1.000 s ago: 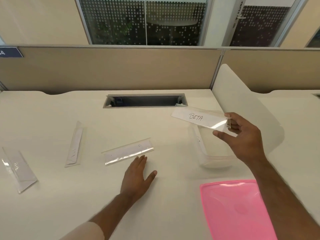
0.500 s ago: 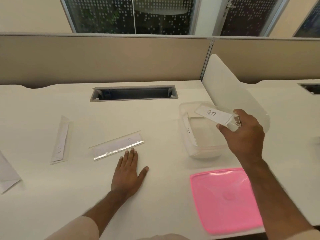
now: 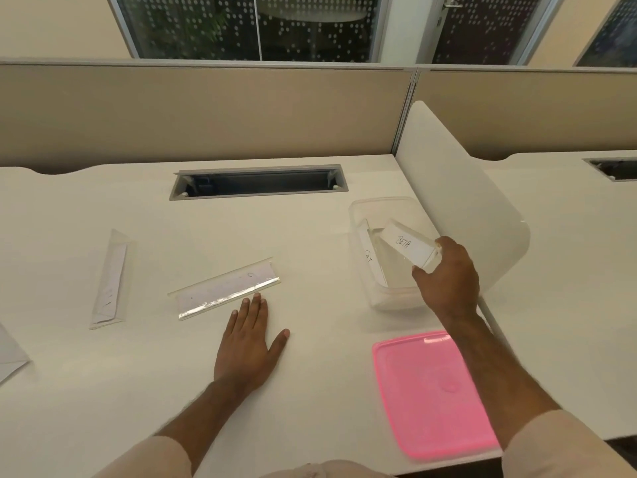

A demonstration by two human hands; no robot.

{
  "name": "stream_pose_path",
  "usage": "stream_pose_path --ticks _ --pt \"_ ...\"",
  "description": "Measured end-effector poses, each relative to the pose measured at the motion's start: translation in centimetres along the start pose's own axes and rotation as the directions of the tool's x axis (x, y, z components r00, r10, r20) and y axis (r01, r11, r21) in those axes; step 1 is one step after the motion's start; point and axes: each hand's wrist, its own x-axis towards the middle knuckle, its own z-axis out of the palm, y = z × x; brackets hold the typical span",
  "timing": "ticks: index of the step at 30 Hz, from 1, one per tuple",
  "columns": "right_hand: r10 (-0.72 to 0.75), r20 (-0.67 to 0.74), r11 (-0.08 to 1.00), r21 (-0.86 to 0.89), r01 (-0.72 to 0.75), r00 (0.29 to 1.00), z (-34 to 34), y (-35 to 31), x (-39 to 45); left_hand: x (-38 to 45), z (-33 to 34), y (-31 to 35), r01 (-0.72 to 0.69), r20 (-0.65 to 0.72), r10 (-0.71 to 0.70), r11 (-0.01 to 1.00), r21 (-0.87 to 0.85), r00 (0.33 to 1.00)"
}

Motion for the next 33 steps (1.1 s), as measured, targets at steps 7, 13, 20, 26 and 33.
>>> stream_pose_path --ticks 7,13,20,26,33 --pt "0.094 0.226 0.964 -0.263 -0.032 0.97 1.1 -1.3 1.5 0.0 -0.1 0.0 0.002 -0.001 -0.002 1.0 -0.003 1.0" --pt "0.237 0.464 0.925 -0.375 -0.053 0.853 1.4 -1.9 3.2 -0.1 -0.1 0.0 0.001 -0.005 -0.001 1.0 -0.019 1.0" --pt "0.27 0.525 0.907 -0.419 -0.032 0.807 1.9 -2.0 4.4 0.0 -0.1 0.0 0.002 -0.01 -0.002 1.0 -0.017 1.0" --pt "0.261 0.486 0.904 -0.425 -0.035 0.834 2.4 -1.5 4.3 -0.1 -0.2 0.1 -0.001 -0.01 0.001 0.999 -0.038 1.0" --pt "0.192 0.356 0.933 -0.356 -0.057 0.914 1.7 -2.2 3.5 0.0 -0.5 0.1 0.009 0.003 -0.009 0.997 -0.07 1.0"
